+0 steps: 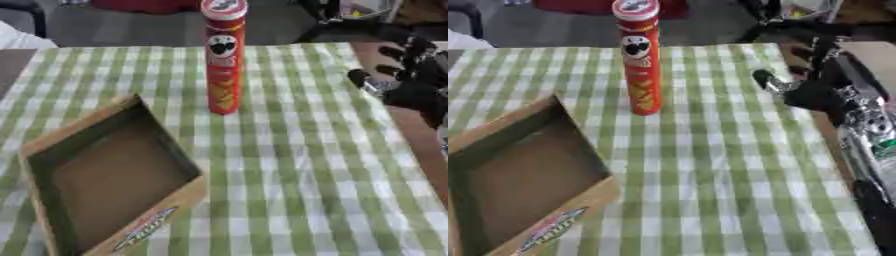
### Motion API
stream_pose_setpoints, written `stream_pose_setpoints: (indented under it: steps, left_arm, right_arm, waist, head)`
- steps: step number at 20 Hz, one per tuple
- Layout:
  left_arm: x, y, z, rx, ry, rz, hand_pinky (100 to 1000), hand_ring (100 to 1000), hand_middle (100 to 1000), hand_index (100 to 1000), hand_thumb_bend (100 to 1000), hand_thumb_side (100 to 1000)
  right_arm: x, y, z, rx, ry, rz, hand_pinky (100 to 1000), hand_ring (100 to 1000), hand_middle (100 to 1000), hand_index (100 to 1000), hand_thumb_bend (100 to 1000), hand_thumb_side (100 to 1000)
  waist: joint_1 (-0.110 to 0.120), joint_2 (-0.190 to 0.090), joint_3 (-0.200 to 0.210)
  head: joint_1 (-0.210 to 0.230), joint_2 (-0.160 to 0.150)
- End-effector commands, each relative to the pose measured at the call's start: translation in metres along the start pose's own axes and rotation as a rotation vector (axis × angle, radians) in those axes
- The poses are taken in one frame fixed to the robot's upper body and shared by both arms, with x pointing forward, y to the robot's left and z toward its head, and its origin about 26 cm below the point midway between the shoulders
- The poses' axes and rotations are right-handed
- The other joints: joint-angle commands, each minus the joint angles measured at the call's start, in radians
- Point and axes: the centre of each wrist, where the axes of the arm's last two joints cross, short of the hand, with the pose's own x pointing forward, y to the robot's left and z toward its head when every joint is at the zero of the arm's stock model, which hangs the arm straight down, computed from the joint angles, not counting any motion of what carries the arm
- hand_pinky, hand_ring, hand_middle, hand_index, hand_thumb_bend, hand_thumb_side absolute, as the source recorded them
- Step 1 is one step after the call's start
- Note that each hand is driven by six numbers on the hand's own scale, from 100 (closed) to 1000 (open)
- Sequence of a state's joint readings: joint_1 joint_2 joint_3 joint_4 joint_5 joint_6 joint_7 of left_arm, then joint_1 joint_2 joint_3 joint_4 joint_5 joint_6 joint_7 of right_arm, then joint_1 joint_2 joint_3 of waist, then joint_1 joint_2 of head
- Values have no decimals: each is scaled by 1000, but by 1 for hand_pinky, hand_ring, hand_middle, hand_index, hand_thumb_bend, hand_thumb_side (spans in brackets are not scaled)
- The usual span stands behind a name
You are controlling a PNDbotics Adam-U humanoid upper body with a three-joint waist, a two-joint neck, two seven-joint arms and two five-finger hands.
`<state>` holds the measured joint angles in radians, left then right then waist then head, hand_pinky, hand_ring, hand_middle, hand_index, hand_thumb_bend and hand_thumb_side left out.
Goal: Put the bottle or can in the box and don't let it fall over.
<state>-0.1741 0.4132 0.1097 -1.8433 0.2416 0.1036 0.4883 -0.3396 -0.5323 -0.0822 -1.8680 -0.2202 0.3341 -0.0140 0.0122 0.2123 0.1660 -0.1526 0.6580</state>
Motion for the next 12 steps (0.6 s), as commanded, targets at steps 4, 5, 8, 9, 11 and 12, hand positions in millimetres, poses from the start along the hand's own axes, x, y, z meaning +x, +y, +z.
stream_pose_setpoints:
  steps: [4, 5, 8, 9, 11, 12]
  left_arm:
    - [9, 5, -4, -3, -34, -17, 854, 869, 750, 776, 590, 679]
    - [9, 5, -4, -5, -33, -17, 854, 869, 750, 776, 590, 679]
    - [9, 4, -4, -8, -31, -14, 854, 869, 750, 776, 590, 679]
    - [9, 3, -4, -9, -30, -14, 854, 869, 750, 776, 590, 679]
    - [8, 3, -4, -11, -29, -12, 854, 869, 750, 776, 589, 680]
    - [8, 3, -4, -11, -28, -12, 854, 869, 750, 776, 588, 680]
  right_arm:
    - [13, 6, -21, 85, -27, 16, 936, 1000, 1000, 915, 491, 100]
    - [14, 9, -25, 104, -28, 8, 936, 1000, 1000, 915, 492, 100]
    - [14, 18, -38, 152, -22, -13, 937, 1000, 1000, 916, 493, 100]
    - [14, 20, -41, 163, -20, -18, 937, 1000, 1000, 916, 493, 100]
    - [13, 25, -49, 181, -15, -26, 941, 1000, 1000, 918, 494, 100]
    - [13, 27, -53, 187, -13, -30, 941, 1000, 1000, 918, 494, 100]
  waist:
    - [3, -20, 6]
    - [3, -20, 7]
    - [4, -18, 11]
    - [4, -18, 13]
    - [5, -16, 16]
    - [5, -15, 18]
  head:
    - [-10, -8]
    - [-11, -8]
    - [-15, -9]
    - [-16, -9]
    - [-17, -10]
    - [-18, -10]
